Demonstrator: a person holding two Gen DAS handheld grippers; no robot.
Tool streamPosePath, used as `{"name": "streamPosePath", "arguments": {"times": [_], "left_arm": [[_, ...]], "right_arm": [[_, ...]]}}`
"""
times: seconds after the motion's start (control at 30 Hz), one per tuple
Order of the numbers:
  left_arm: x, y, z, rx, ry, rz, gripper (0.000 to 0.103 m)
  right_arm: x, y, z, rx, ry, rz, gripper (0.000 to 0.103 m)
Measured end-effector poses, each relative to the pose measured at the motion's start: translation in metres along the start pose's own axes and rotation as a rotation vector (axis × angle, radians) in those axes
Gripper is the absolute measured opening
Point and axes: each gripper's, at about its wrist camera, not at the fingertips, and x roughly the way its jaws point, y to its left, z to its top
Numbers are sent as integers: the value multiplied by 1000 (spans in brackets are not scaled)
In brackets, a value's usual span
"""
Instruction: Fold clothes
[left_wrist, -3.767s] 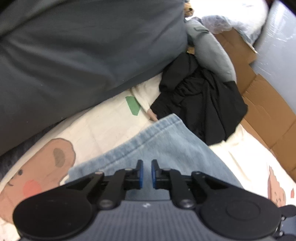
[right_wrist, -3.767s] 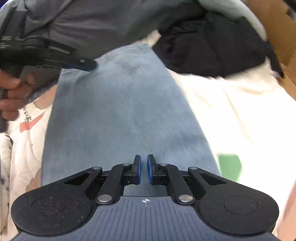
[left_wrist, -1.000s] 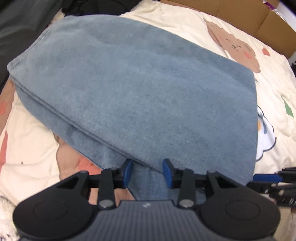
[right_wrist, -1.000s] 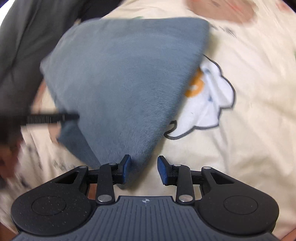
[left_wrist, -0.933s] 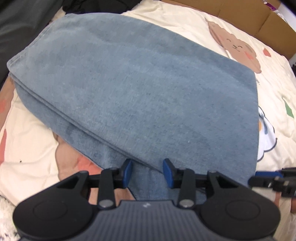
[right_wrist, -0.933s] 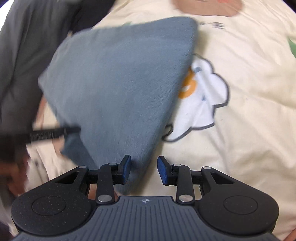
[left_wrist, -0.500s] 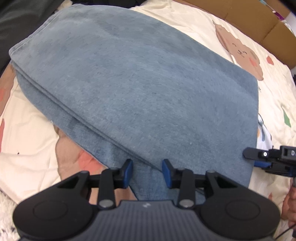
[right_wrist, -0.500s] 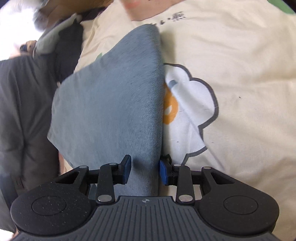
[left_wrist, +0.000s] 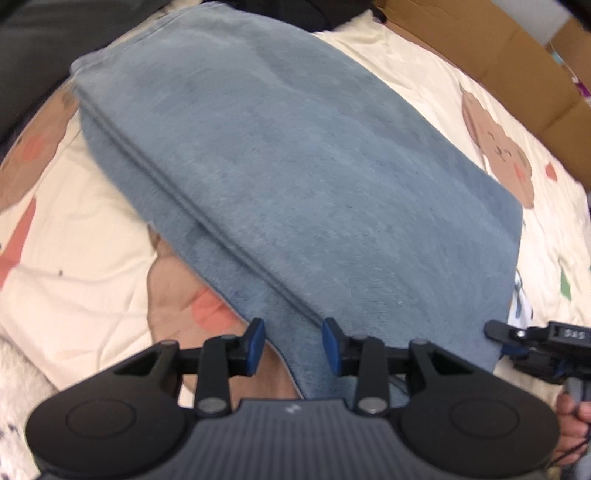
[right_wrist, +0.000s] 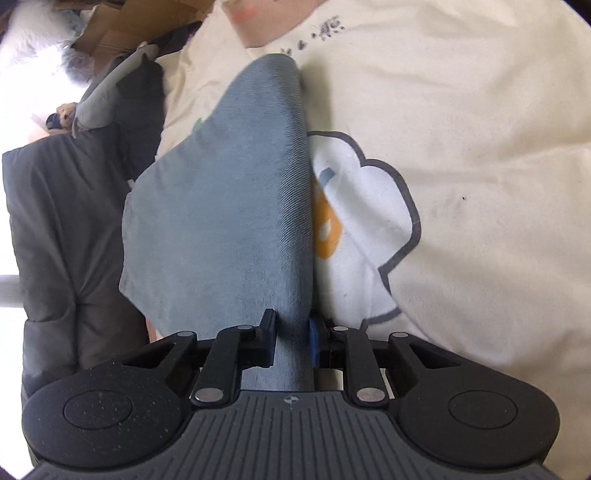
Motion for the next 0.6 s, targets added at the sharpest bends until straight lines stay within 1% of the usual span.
{"name": "streamPosePath", "arguments": {"times": [0.27,0.33,0.4,0.5,0.6], "left_arm": [[12,23,-19,-112,61,-37,35],[10,23,-20,-107,58,-38,33],[3,22,-17,-114,34,-47,32],[-8,18,-13,-123,7,-89,31],[-15,8,-11,-88,15,-116,24]], "right_arm": [[13,-5,7,40,22,59,20],[14,-5,8,34,30,63,20],[14,-4,9,26,35,62,20],[15,-1,10,15,40,56,20],[16,2,10,15,39,55,19]]}}
